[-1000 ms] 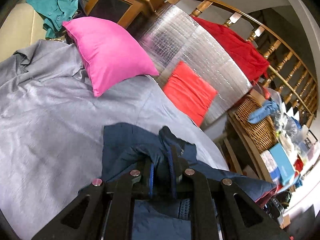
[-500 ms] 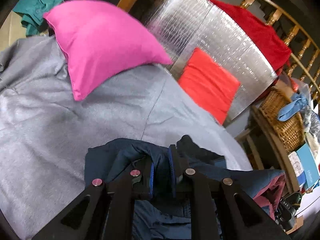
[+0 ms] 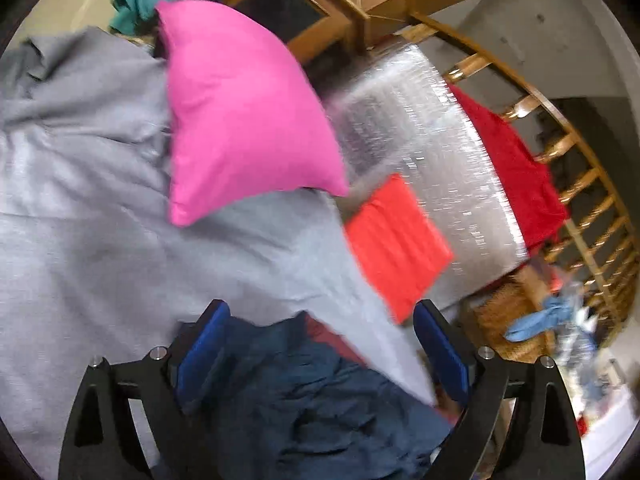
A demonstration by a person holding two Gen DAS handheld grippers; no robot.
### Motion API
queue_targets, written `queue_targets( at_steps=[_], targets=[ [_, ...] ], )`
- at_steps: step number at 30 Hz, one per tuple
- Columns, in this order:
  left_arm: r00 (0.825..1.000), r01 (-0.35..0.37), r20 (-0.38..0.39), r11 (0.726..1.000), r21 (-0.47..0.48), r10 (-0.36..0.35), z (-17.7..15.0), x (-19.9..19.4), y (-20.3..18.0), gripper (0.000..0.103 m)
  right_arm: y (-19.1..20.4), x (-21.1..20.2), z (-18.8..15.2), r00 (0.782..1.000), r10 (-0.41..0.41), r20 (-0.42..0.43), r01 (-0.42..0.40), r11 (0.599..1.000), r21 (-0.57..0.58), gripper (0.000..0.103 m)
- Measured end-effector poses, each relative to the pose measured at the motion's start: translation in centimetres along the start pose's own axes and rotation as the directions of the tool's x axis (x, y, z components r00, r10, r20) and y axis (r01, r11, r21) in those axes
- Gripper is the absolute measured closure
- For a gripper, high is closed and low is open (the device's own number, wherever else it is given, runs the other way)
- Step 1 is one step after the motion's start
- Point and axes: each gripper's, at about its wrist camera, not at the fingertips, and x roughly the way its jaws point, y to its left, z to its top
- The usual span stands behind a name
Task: Fold large clothes
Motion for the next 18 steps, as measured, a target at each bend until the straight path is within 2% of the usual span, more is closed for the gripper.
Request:
queue_targets(
  at_steps=[3, 6, 7, 8, 10, 11, 12, 15, 16, 18],
  targets=[
    [0.992, -0.113, -0.049, 0.992, 0.06, 0.116, -1.0, 0.0, -0.3, 0.01, 1.3, 0.0, -0.6, 0.995, -0.081, -0.059, 0.076, 0.993, -0.085, 0.013],
    [0.964, -0.233, -0.101, 0.963, 0.134, 0.247, -2.5, 0.5, -0.3, 0.01, 2.9, 1.4, -2.3, 0.974, -0.173, -0.145, 0.141, 0.968, -0.208, 0.014],
    [0.948, -0.284, -0.099, 0.946, 0.158, 0.301, -3.0, 0.5, -0.1, 0.01, 3.6, 2.3, -3.4, 0.963, -0.196, -0.187, 0.145, 0.955, -0.259, 0.018],
    [0.923, -0.352, -0.096, 0.917, 0.187, 0.373, -3.5, 0.6, 0.1, 0.01, 4.2, 3.1, -4.2, 0.951, -0.214, -0.221, 0.142, 0.943, -0.3, 0.029],
    [0.881, -0.428, -0.103, 0.871, 0.24, 0.462, -4.1, 1.1, 0.5, 0.01, 6.1, 4.5, -6.8, 0.924, -0.252, -0.286, 0.122, 0.906, -0.404, 0.043],
    [0.856, -0.459, -0.121, 0.847, 0.269, 0.503, -4.4, 1.6, 0.7, 0.01, 7.2, 5.3, -8.5, 0.91, -0.27, -0.314, 0.102, 0.881, -0.462, 0.043],
    [0.84, -0.475, -0.133, 0.832, 0.288, 0.525, -4.5, 2.0, 0.9, 0.01, 8.1, 5.9, -10.0, 0.9, -0.284, -0.332, 0.086, 0.86, -0.503, 0.043],
    [0.806, -0.509, -0.136, 0.792, 0.337, 0.576, -5.0, 2.7, 1.4, 0.01, 10.2, 8.8, -14.2, 0.861, -0.297, -0.414, 0.015, 0.826, -0.563, 0.043],
    [0.793, -0.519, -0.132, 0.774, 0.362, 0.594, -5.2, 2.9, 1.3, 0.01, 11.0, 10.4, -15.5, 0.847, -0.314, -0.428, 0.009, 0.814, -0.58, 0.043],
    [0.784, -0.522, -0.121, 0.753, 0.4, 0.608, -5.2, 3.0, 1.1, 0.01, 11.8, 13.3, -17.0, 0.818, -0.376, -0.435, 0.036, 0.788, -0.614, 0.043]
  ],
)
